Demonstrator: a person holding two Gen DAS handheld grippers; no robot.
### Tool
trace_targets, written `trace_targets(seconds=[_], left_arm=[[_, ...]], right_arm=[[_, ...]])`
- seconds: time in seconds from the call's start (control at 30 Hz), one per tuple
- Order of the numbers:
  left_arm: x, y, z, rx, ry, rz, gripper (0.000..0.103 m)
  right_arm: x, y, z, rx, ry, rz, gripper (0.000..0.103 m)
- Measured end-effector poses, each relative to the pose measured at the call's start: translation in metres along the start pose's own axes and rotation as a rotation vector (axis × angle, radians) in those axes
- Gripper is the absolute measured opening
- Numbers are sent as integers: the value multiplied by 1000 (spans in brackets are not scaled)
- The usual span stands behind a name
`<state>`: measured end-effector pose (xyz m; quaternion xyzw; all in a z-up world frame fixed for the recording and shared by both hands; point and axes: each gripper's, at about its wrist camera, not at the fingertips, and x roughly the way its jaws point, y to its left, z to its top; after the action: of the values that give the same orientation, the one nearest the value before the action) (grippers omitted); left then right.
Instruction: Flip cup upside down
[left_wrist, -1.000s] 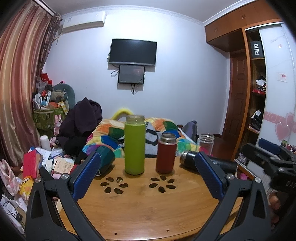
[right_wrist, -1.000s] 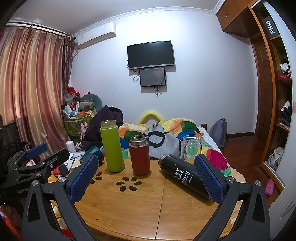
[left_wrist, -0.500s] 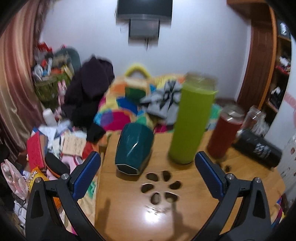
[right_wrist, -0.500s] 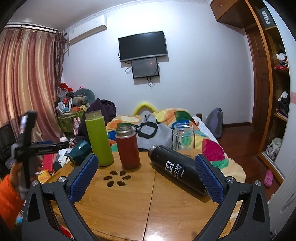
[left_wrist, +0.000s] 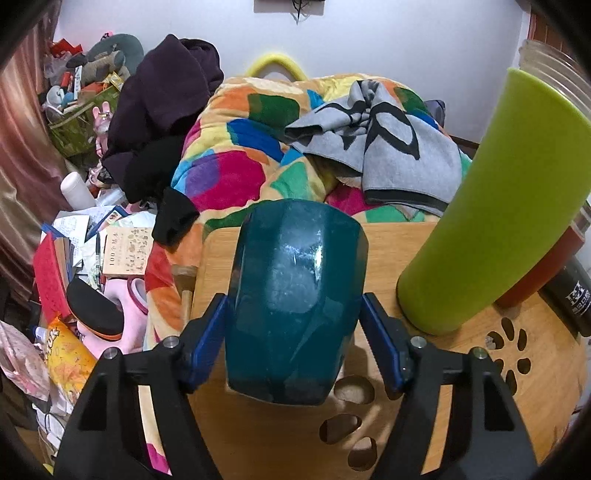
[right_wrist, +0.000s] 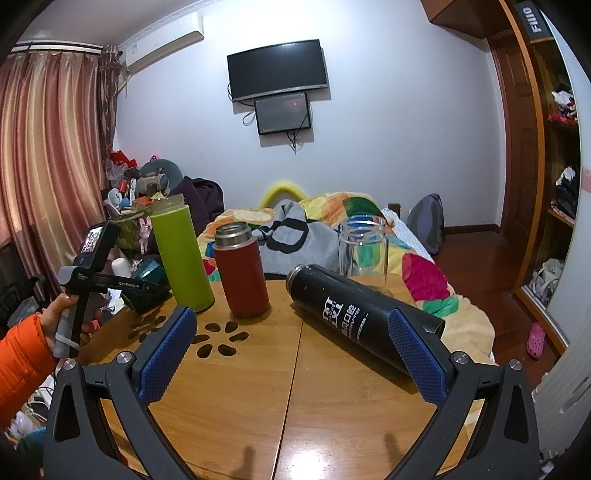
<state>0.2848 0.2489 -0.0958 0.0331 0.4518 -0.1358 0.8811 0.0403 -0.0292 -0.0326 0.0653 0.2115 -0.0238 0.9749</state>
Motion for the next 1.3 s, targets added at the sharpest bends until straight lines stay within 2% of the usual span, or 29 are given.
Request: trace_targets(seconds=[0.17, 0.3, 0.53, 0.9, 1.1, 1.3], left_arm=[[-8, -4, -7, 22, -9, 17, 70], [-23, -14, -24, 56, -5, 0, 70], [-61, -56, -69, 148, -1, -103, 70], [-98, -160, -118, 325, 2, -297, 70], [-104, -190, -125, 335, 3, -310, 70], [-103, -197, -128, 351, -4, -298, 70]], right_arm=[[0, 0, -1, -6, 6, -1, 103], [-1, -1, -2, -4, 7, 2, 103], [2, 2, -10, -1, 28, 15, 103], [-6, 6, -22, -12, 45, 23, 103], [-7, 3, -26, -4, 55, 26, 103], [-2, -1, -29, 9, 79, 36, 103]])
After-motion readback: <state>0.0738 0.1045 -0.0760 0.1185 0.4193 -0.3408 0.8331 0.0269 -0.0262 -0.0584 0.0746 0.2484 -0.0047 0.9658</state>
